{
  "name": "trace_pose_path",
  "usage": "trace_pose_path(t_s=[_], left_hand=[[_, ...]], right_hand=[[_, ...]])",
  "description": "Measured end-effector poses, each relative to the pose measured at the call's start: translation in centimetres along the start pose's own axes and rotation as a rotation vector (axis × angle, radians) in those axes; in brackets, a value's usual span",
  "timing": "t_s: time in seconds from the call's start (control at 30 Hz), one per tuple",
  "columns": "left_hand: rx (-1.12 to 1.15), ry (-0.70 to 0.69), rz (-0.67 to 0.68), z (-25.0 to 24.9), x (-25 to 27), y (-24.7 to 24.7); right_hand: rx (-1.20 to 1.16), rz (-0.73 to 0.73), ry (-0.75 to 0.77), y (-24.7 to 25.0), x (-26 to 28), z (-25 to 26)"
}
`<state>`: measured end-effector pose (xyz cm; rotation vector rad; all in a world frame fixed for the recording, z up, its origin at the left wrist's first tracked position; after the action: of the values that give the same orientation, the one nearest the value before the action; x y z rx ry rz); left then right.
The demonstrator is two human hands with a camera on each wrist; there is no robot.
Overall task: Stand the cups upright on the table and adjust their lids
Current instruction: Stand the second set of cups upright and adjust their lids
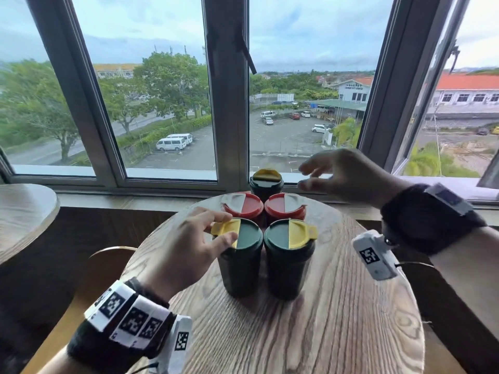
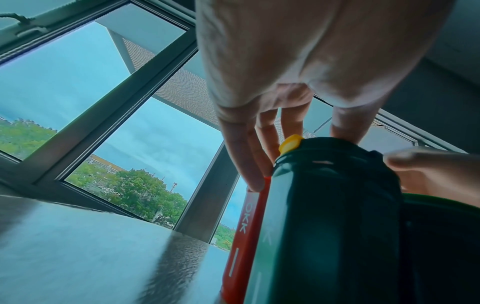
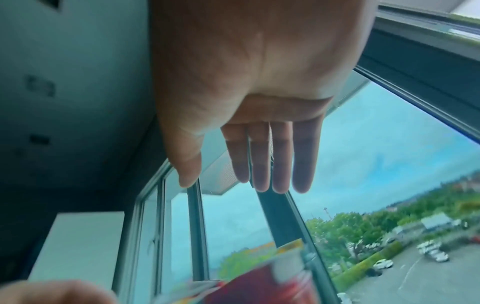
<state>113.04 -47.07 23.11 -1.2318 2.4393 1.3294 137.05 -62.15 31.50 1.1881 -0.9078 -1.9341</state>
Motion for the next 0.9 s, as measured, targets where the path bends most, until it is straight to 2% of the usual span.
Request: trace_pose_path(t_s=[0.17, 0.37, 0.57, 0.73, 0.9], left_hand=[[0.028, 0.023, -0.024, 0.1, -0.1, -0.1], [0.051, 0.036, -0.053, 0.4, 0.0, -0.4], [0.067, 0.049, -0.084, 1.0, 0.4, -0.4], [0.089, 0.073, -0.079, 1.1, 0.3, -0.6], [0.099, 0.075, -0.072, 1.0, 0.3, -0.6]], right_hand=[[0.246, 0.216, 0.043, -2.3, -7.9, -1.6], [0.318, 0.348, -0.016, -7.4, -14.4, -4.3], [-0.019, 0.494, -0.193, -10.9, -16.8, -6.9], [-0.105, 0.469, -0.166, -11.4, -17.4, -6.8], [-0.157, 0.52, -0.112, -11.1, -17.2, -5.6]])
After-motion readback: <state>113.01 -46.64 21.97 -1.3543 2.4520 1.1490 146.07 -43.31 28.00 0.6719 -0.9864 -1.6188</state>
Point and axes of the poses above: each hand's wrist, its own x-axis away from the middle knuckle, its own y-axis out of the back of the hand, z = x × y, the point moved 5 cm from there along -x, towards the middle knuckle, and after that the axes turned 6 degrees about -z, right-handed, at the moved point
